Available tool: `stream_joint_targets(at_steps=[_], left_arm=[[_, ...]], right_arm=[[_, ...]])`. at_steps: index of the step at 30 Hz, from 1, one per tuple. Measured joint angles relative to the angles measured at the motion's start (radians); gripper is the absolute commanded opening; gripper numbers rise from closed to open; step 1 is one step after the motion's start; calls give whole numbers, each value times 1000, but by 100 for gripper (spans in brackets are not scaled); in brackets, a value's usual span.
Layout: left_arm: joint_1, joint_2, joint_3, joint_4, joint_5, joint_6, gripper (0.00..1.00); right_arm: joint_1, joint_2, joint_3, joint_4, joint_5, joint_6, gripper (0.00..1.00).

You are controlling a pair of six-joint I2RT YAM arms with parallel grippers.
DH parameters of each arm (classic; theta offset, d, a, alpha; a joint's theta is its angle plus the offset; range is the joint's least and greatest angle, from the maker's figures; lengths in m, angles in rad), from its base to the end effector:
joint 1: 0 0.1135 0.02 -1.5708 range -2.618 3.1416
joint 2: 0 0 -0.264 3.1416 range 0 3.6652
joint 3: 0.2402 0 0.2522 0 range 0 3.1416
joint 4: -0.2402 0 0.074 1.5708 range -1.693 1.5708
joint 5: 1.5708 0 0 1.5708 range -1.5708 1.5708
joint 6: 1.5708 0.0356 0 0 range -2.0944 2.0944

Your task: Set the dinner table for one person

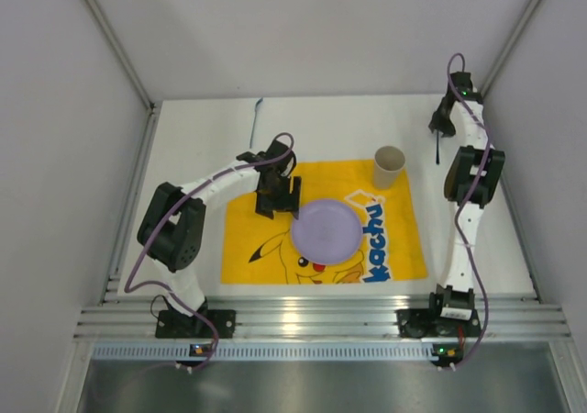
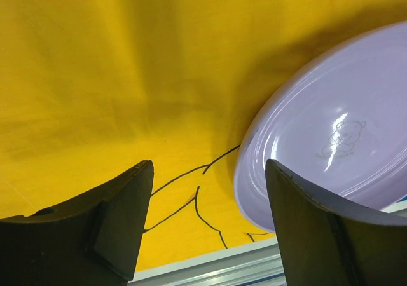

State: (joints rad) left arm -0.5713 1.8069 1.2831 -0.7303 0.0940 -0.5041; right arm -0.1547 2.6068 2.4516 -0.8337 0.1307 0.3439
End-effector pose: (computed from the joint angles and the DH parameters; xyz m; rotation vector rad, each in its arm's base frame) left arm 0.2993 -0.1964 0.1956 0.1191 2.8941 -0.3539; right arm 0.5511 -0.0906 0.1782 0.6773 2.4579 -0.0940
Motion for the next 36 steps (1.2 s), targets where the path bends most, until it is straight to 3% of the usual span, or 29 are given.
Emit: stream_joint_targets(at_steps=[4, 7, 11, 21, 26, 31, 36], left_arm=[[0, 0, 0, 0, -6, -21, 76], [0, 0, 0, 0, -6, -33, 77], [0, 0, 0, 2, -6, -50, 77], [0, 0, 5, 1, -5, -61, 79], [0, 5, 68, -14, -14, -50, 87], [1, 17, 143, -19, -42, -35, 92], [12, 24, 157, -29, -56, -19, 92]], right_arm=[[-3, -10, -38, 5, 0, -7, 19], [-5, -20, -58, 8, 0, -8, 14], [-5, -24, -68, 11, 8, -12, 0], [-3, -34, -69, -10, 12, -11, 0], [-5, -92, -114, -89, 16, -11, 0], [-9, -304, -235, -126, 16, -9, 0], [-10, -647, -387, -112, 5, 2, 0]])
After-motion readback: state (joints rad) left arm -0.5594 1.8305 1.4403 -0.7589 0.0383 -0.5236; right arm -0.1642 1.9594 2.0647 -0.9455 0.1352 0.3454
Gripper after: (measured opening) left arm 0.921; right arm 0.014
